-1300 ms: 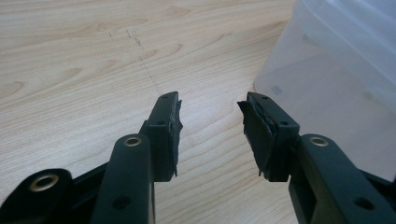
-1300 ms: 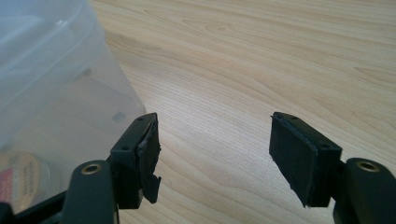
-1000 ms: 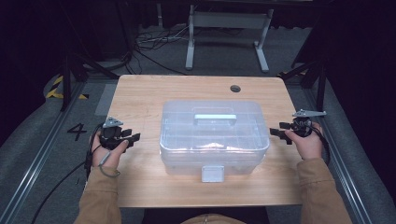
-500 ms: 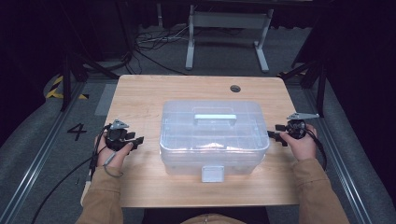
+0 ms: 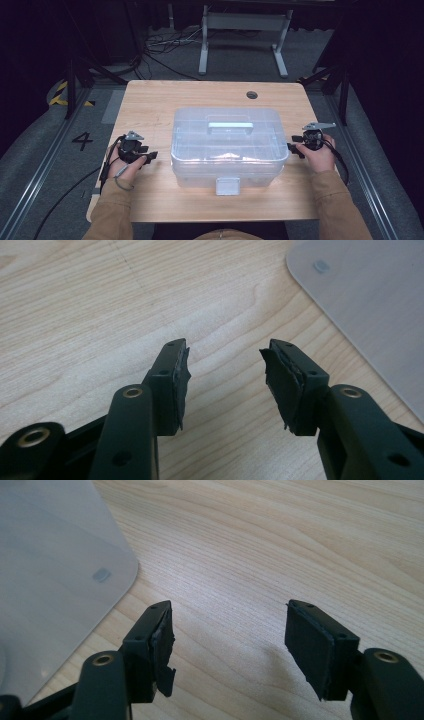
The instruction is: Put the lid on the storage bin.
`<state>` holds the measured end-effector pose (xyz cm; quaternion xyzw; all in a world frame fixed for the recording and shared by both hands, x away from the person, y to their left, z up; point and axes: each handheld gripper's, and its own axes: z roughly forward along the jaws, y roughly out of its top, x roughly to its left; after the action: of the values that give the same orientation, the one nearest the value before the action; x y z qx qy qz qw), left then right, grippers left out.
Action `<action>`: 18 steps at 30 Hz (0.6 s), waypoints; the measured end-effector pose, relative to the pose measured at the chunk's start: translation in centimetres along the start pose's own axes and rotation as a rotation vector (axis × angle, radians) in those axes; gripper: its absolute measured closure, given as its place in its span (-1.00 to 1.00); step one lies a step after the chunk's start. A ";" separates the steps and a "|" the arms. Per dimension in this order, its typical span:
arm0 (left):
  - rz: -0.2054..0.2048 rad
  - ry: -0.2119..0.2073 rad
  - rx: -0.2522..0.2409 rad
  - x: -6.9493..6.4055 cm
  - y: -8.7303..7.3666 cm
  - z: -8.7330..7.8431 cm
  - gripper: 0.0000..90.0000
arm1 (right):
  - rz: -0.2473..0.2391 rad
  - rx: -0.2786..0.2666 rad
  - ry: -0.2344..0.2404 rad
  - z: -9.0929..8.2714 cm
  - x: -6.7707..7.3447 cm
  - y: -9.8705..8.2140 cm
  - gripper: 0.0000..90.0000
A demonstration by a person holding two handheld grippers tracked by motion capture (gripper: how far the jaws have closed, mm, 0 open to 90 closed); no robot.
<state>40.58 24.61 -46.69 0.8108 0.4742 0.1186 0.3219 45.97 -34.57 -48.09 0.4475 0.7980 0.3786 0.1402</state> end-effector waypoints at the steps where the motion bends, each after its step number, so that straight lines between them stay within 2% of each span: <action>1: 0.002 -0.001 0.006 -0.1 0.0 0.2 0.16 | -0.004 0.004 -0.001 0.1 0.0 0.0 -0.18; 9: 0.041 -0.012 0.071 -0.7 0.1 1.0 0.13 | -0.021 0.026 -0.001 0.7 0.4 -0.2 -0.18; 18: 0.051 -0.018 0.075 -0.9 0.1 1.2 0.09 | -0.031 0.033 -0.005 1.2 0.7 -0.4 -0.18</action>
<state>40.78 23.31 -47.46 0.8352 0.4548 0.1015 0.2922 46.05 -33.53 -49.09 0.4380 0.8108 0.3619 0.1405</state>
